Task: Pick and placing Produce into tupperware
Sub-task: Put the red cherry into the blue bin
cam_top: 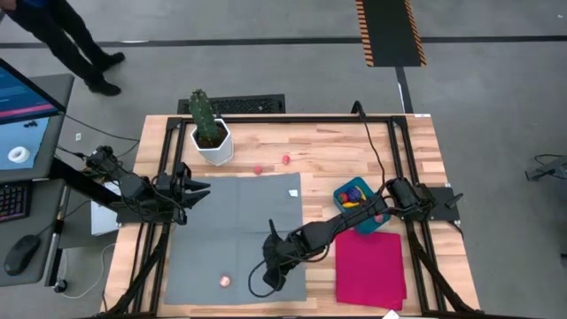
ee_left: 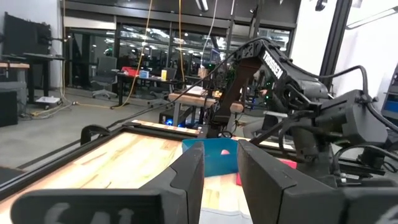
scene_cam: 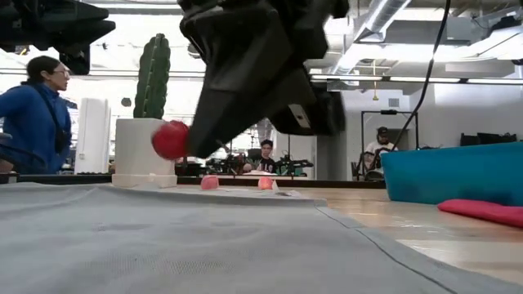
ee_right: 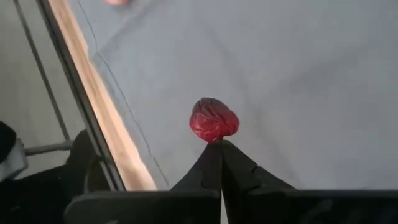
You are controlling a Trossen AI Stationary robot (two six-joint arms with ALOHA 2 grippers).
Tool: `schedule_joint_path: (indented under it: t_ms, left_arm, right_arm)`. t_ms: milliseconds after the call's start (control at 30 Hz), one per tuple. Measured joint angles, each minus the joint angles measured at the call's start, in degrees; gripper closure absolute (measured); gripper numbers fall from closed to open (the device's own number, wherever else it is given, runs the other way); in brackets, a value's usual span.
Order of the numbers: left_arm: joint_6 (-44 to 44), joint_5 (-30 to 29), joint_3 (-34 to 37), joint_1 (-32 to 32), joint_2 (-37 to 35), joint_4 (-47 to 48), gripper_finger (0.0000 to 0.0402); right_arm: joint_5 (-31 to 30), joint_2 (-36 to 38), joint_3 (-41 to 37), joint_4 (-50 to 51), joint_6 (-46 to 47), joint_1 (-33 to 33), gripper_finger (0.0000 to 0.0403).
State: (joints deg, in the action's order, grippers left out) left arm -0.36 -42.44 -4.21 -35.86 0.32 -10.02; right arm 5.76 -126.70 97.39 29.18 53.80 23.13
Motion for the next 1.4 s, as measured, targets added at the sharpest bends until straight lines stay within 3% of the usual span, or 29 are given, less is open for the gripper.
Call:
schedule_joint_path:
  t_ms: [267, 567, 833, 1133, 1400]
  left_arm:
    - [1.06, -0.30, 0.00, 0.00, 0.00, -0.24, 0.0315]
    - [1.28, -1.75, 0.00, 0.00, 0.00, -0.39, 0.0315]
    - [0.67, -1.74, 0.00, 0.00, 0.00, -0.93, 0.0315]
    - [0.61, -1.75, 0.00, 0.00, 0.00, -1.05, 0.0315]
    - [0.59, -1.75, 0.00, 0.00, 0.00, -1.04, 0.0315]
  right_arm:
    - [-2.29, 6.45, 0.16, -0.71, -13.82, -4.27, 0.0391]
    - [-10.45, 17.56, -0.96, 5.10, -23.96, -8.47, 0.0391]
    - [-15.96, 30.76, -11.53, 1.70, -28.79, -10.67, 0.0390]
    - [-21.17, 48.00, -27.81, -2.32, -27.20, -12.85, 0.0390]
    - [-21.92, 64.62, -41.30, -9.83, -27.92, -12.05, 0.0390]
